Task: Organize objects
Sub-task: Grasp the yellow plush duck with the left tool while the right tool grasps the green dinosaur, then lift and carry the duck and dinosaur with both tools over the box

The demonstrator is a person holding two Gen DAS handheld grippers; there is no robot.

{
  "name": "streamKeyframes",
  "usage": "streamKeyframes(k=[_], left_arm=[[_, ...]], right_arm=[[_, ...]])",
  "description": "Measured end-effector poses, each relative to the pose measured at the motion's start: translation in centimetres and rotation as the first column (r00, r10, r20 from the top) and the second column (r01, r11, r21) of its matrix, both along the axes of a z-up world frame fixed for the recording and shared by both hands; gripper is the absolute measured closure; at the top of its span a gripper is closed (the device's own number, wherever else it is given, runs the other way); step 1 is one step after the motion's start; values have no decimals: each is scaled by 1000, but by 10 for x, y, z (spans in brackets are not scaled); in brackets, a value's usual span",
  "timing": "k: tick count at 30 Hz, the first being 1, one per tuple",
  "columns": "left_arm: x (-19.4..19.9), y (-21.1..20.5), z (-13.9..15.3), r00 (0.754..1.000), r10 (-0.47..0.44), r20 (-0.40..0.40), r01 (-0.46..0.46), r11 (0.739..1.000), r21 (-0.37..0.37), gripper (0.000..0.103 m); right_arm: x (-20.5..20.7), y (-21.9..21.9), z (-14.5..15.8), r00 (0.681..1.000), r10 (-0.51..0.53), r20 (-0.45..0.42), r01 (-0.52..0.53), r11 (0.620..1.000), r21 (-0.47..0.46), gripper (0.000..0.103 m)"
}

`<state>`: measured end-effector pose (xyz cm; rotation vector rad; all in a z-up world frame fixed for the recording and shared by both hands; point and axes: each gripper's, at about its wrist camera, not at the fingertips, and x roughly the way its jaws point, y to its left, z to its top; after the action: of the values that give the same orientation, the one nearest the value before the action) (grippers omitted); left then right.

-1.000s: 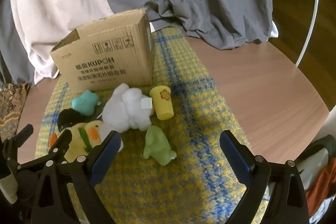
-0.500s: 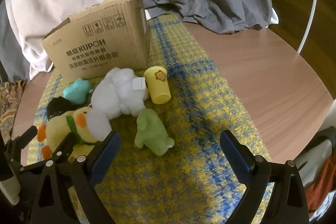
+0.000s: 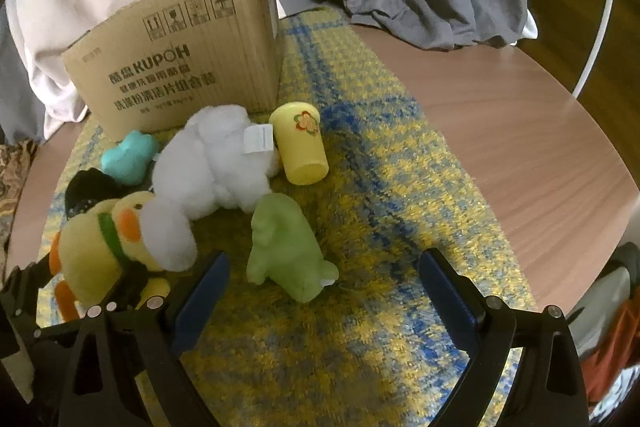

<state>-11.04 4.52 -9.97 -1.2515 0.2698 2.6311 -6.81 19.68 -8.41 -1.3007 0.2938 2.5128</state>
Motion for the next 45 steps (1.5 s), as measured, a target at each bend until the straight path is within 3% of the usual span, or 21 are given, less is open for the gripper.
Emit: streamKeyframes(k=[6, 11, 14, 16, 18, 27, 45], left_arm=[[-1, 1, -4, 999, -33, 22, 32, 998, 51, 22], [1, 3, -3, 998, -55, 7, 55, 998, 42, 27], [2, 2, -2, 998, -57, 5, 57, 997, 45, 31], [4, 2, -2, 998, -58, 0, 58, 997, 44, 34], [5, 1, -2, 998, -59, -5, 60, 997, 42, 37], [13, 2, 4, 999, -45, -21, 46, 998, 38, 42], [29, -2, 41, 996, -13, -88, 15, 999, 30, 43]], right_arm=[[-9, -1, -8, 1000, 5, 8, -5, 1000, -3, 8], [-16, -1, -13, 1000, 6, 6, -6, 1000, -13, 11], [-20, -1, -17, 1000, 12, 12, -12, 1000, -28, 29], [-21, -1, -20, 1000, 23, 17, -22, 999, -44, 47], [-20, -2, -21, 999, 34, 10, -33, 998, -59, 56], [-9, -3, -12, 999, 36, -31, -38, 998, -49, 56], [5, -1, 19, 993, 46, -108, -53, 997, -60, 56]])
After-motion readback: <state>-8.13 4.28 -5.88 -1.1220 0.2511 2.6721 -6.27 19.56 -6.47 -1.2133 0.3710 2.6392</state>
